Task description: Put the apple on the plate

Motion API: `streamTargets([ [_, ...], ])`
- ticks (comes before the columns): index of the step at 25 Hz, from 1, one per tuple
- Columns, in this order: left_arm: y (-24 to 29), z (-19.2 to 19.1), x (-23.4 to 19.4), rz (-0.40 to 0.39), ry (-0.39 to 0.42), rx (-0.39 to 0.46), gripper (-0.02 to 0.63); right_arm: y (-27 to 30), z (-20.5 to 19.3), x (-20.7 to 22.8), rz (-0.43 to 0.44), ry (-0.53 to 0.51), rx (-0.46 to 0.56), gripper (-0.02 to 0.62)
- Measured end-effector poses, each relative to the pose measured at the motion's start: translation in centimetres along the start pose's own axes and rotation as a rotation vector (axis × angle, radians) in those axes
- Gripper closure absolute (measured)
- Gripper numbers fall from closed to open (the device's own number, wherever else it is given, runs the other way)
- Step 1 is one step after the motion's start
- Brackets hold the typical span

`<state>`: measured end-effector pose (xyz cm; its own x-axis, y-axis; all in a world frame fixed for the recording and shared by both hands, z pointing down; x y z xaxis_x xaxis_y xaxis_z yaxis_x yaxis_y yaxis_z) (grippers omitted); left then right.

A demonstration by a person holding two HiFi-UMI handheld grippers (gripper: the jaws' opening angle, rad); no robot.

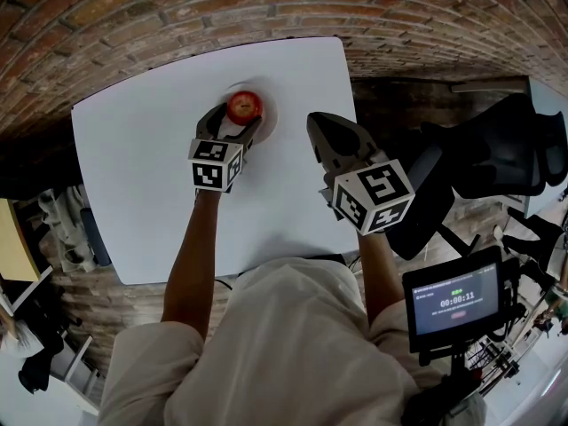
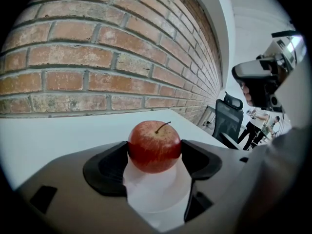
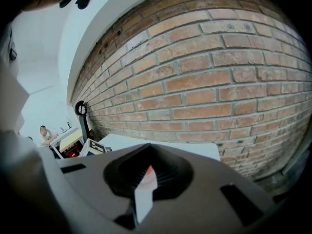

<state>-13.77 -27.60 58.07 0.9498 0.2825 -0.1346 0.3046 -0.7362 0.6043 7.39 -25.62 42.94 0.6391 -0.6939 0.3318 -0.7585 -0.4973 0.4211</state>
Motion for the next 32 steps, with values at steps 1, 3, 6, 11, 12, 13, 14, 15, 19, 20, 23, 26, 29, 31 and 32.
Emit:
streamTargets([
  [1,0.0,0.0,0.0,0.000,0.000,0.000,0.256,0.0,-0.1,0.0,-0.001,0.001,-0.001,0.592],
  [3,-0.1,0.0,0.0,0.000,0.000,-0.001,0.256,-0.1,-0.2,0.1,-0.002,0.003,-0.003,0.591],
  [6,-0.1,0.1,0.0,-0.004,0.001,-0.001,0.256,-0.1,-0.2,0.1,-0.002,0.002,-0.004,0.591],
  [11,-0.2,0.3,0.1,-0.011,0.013,0.000,0.256,0.0,-0.2,0.1,-0.001,0.004,-0.006,0.591],
  [12,-0.2,0.3,0.1,-0.010,0.015,-0.001,0.256,0.0,-0.2,0.1,-0.001,0.004,-0.006,0.592],
  [13,-0.2,0.4,0.0,-0.007,0.016,-0.001,0.256,0.0,-0.2,0.2,0.000,0.004,-0.006,0.592],
  [14,-0.2,0.4,0.0,-0.005,0.016,-0.001,0.256,0.0,-0.2,0.2,0.001,0.004,-0.005,0.592],
  [15,-0.2,0.4,0.0,-0.003,0.016,-0.001,0.256,0.0,-0.2,0.2,0.001,0.004,-0.004,0.591],
  [19,-0.4,0.5,0.0,-0.004,0.017,-0.001,0.256,-0.1,-0.3,0.2,0.001,0.008,-0.004,0.592],
  [20,-0.4,0.5,0.0,-0.005,0.016,0.000,0.256,-0.1,-0.3,0.2,0.001,0.009,-0.004,0.591],
  [23,-0.6,0.5,0.1,-0.010,0.016,0.003,0.256,-0.2,-0.4,0.2,0.002,0.010,-0.001,0.592],
  [26,-0.7,0.5,0.1,-0.008,0.031,-0.002,0.256,-0.2,-0.3,0.2,0.002,0.010,0.001,0.591],
  [29,-0.9,0.5,0.2,0.001,0.048,-0.011,0.256,-0.4,-0.3,0.2,0.002,0.010,0.003,0.592],
  [31,-1.1,0.4,0.2,0.005,0.061,-0.015,0.256,-0.5,-0.3,0.2,0.001,0.008,0.005,0.592],
  [32,-1.2,0.4,0.2,0.007,0.067,-0.015,0.256,-0.6,-0.2,0.2,0.001,0.008,0.006,0.592],
])
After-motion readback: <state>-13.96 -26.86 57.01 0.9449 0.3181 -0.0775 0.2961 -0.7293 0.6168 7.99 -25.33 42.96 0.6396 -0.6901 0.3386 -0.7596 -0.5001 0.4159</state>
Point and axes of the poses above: the fingertips, and each gripper's own axes: y forward along the fingers, x to its right, z out of its top, the point moved 9 cm from there along -y, backward along the fingers, and after that the axes turned 12 degrees about z, right-handed, at the moved point
